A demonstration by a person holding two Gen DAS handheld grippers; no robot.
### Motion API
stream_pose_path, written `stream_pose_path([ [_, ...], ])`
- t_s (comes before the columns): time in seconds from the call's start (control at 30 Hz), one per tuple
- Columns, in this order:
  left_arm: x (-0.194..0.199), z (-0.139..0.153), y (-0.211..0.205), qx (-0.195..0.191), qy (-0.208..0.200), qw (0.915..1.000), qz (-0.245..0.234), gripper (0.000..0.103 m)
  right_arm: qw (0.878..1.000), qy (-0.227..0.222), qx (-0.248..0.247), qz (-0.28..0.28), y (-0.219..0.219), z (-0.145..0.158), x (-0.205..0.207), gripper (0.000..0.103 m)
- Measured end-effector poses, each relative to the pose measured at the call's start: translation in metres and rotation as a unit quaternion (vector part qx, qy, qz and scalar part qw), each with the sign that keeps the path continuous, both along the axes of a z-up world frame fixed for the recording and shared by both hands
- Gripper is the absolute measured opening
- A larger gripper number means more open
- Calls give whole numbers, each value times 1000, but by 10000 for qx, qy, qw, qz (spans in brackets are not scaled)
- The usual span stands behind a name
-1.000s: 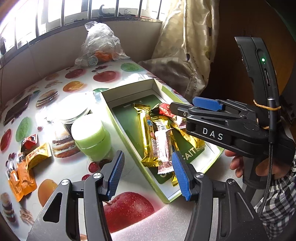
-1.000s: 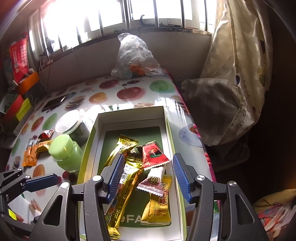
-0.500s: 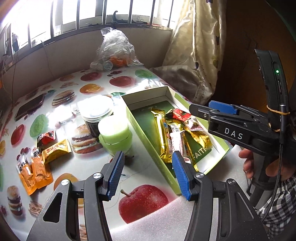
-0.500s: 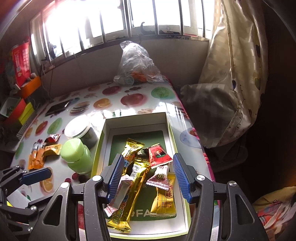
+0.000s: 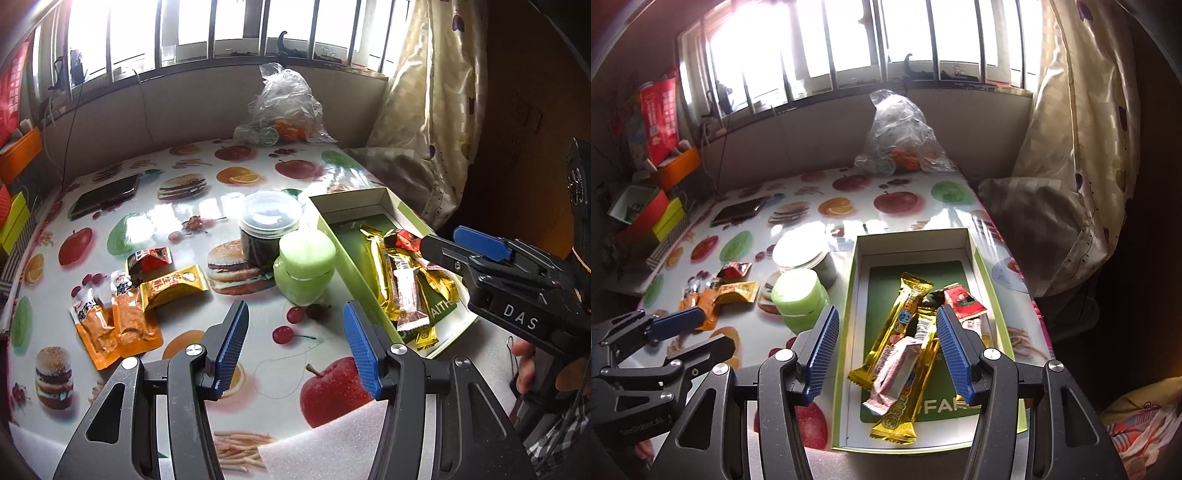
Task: Organize snacks
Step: 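Withdraw both open tools from the box back over the loose snacks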
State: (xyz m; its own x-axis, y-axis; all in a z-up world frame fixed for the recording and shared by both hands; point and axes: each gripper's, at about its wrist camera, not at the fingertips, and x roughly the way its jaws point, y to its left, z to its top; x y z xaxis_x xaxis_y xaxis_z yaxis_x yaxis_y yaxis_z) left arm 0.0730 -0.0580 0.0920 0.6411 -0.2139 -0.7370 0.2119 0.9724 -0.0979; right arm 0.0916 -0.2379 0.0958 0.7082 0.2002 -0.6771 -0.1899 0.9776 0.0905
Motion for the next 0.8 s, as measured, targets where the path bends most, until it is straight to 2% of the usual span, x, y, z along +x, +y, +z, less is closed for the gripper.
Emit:
stream_pose_path([
  [0.27, -3, -3, 28, -1, 35, 9995, 315, 55, 9997, -98, 27, 243, 32, 5, -5, 55],
  [0.8, -10, -24, 93, 18, 206, 9946, 1019, 55, 9965, 33, 17, 837, 102, -12, -7, 55],
])
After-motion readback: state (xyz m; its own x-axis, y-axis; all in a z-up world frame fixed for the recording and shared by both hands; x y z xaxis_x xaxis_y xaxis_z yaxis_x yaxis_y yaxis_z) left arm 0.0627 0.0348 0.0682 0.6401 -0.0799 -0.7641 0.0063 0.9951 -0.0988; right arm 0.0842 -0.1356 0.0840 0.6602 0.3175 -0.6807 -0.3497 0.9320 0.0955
